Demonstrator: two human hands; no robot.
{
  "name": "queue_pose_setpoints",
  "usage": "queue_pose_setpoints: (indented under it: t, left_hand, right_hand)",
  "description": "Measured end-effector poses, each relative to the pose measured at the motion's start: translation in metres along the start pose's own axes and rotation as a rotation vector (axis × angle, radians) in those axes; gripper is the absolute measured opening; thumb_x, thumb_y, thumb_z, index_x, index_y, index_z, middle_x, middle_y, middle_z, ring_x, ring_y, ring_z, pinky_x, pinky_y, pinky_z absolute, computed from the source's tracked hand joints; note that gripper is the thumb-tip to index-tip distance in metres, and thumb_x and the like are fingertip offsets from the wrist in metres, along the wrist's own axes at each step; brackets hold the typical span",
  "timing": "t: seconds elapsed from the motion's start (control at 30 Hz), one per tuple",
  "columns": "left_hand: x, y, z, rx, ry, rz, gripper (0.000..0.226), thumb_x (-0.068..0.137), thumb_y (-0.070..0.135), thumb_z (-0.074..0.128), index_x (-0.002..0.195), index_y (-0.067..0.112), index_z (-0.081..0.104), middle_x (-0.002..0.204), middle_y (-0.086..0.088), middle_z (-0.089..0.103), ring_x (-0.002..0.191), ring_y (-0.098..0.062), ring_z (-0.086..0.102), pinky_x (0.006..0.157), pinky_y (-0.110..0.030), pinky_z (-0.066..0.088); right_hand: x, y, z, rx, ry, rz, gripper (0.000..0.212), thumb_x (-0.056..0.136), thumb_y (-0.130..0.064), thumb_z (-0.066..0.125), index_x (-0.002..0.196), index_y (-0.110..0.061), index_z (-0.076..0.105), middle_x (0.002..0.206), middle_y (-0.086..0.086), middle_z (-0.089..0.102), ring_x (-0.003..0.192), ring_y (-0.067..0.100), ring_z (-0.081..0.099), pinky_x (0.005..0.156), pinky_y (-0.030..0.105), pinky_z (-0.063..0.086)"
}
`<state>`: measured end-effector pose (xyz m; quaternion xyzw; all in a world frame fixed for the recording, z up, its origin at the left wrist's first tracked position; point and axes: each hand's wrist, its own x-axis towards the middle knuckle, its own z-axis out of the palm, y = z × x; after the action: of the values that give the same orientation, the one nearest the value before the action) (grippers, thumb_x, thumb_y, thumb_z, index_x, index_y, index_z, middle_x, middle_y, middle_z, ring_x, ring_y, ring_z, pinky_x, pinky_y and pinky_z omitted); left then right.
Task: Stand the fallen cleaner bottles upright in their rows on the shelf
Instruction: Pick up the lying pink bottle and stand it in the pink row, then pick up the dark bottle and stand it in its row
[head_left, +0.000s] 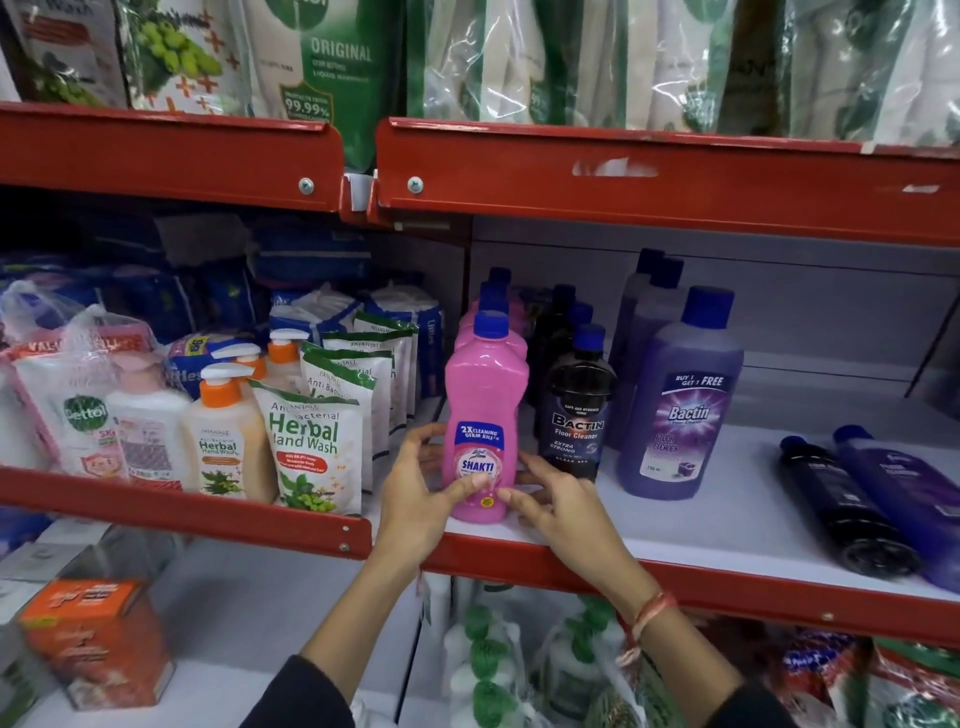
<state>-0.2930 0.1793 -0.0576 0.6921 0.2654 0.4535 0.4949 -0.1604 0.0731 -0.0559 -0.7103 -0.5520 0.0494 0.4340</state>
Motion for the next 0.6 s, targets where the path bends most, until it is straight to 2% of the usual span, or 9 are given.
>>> queue_pose_setpoints:
  t: [0.07,0.1,0.17,0.2,0.27,0.37,0.43,0.5,0.6]
  left_hand:
    - [-0.004,0.001,0.001,0.038,0.054,0.035,0.069,0.06,0.022,0.086,0.116,0.024,0.045,0.11,0.0,0.059,0.105,-0.017,0.061,0.085,-0.032,0.054]
    - [-0.009,0.003,0.003,0.082,0.12,0.076,0.072,0.059,0.025,0.087,0.117,0.022,0.042,0.115,-0.004,0.054,0.107,-0.018,0.057,0.087,-0.034,0.053]
    - [-0.021,0.011,0.013,0.167,0.272,0.183,0.069,0.061,0.03,0.085,0.112,0.022,0.04,0.115,-0.004,0.044,0.105,-0.016,0.049,0.086,-0.028,0.048]
    - [-0.029,0.018,0.022,0.185,0.323,0.247,0.063,0.065,0.031,0.083,0.109,0.023,0.039,0.111,-0.004,0.042,0.101,-0.016,0.048,0.085,-0.026,0.047]
    - [-0.041,0.033,0.046,0.189,0.335,0.367,0.047,0.073,0.027,0.078,0.103,0.022,0.042,0.104,-0.004,0.045,0.094,-0.02,0.05,0.083,-0.027,0.045]
    - [-0.047,0.048,0.091,0.158,0.148,0.416,0.025,0.084,0.022,0.067,0.1,0.021,0.047,0.093,-0.002,0.053,0.087,-0.018,0.054,0.078,-0.029,0.047]
    - [-0.047,0.051,0.127,0.146,-0.027,0.343,0.021,0.086,0.023,0.063,0.101,0.023,0.049,0.091,-0.001,0.058,0.084,-0.015,0.058,0.077,-0.031,0.05]
    - [-0.047,0.047,0.162,0.199,-0.146,0.243,0.019,0.084,0.025,0.063,0.101,0.022,0.053,0.094,0.0,0.063,0.084,-0.013,0.06,0.08,-0.036,0.052]
    - [-0.051,0.051,0.219,0.227,-0.26,0.088,0.018,0.084,0.025,0.062,0.1,0.016,0.062,0.101,-0.005,0.069,0.089,-0.017,0.064,0.087,-0.039,0.053]
  right_hand:
    - [-0.002,-0.003,-0.003,0.015,-0.015,0.001,0.049,0.087,-0.032,0.066,0.134,-0.02,0.055,0.113,-0.001,0.073,0.093,0.008,0.071,0.087,0.026,0.057]
    - [-0.003,-0.004,-0.005,0.044,-0.028,0.013,0.047,0.087,-0.03,0.066,0.132,-0.019,0.056,0.113,0.0,0.073,0.091,0.006,0.07,0.085,0.017,0.056]
    - [-0.008,-0.004,-0.013,0.084,-0.012,0.042,0.045,0.087,-0.03,0.067,0.129,-0.017,0.059,0.114,-0.001,0.072,0.09,0.002,0.067,0.076,0.0,0.049]
    - [-0.012,-0.003,-0.02,0.078,0.016,0.05,0.043,0.086,-0.032,0.067,0.126,-0.017,0.061,0.114,-0.003,0.072,0.092,0.002,0.067,0.075,0.0,0.048]
    - [-0.019,0.002,-0.04,0.055,0.087,0.064,0.038,0.086,-0.035,0.067,0.119,-0.017,0.066,0.11,-0.006,0.073,0.094,0.004,0.069,0.08,0.009,0.052]
    - [-0.034,0.02,-0.088,-0.038,0.247,0.121,0.023,0.086,-0.03,0.067,0.106,-0.019,0.074,0.101,-0.004,0.077,0.089,0.01,0.072,0.085,0.028,0.056]
    - [-0.05,0.039,-0.131,-0.237,0.365,0.204,0.017,0.086,-0.026,0.065,0.098,-0.018,0.076,0.096,0.001,0.078,0.087,0.02,0.072,0.081,0.034,0.057]
    - [-0.068,0.062,-0.17,-0.463,0.463,0.338,0.017,0.087,-0.02,0.061,0.091,-0.011,0.076,0.088,0.015,0.077,0.082,0.034,0.071,0.072,0.037,0.055]
    - [-0.094,0.092,-0.214,-0.67,0.454,0.569,0.022,0.088,-0.014,0.055,0.092,0.002,0.07,0.091,0.028,0.072,0.087,0.044,0.066,0.071,0.042,0.053]
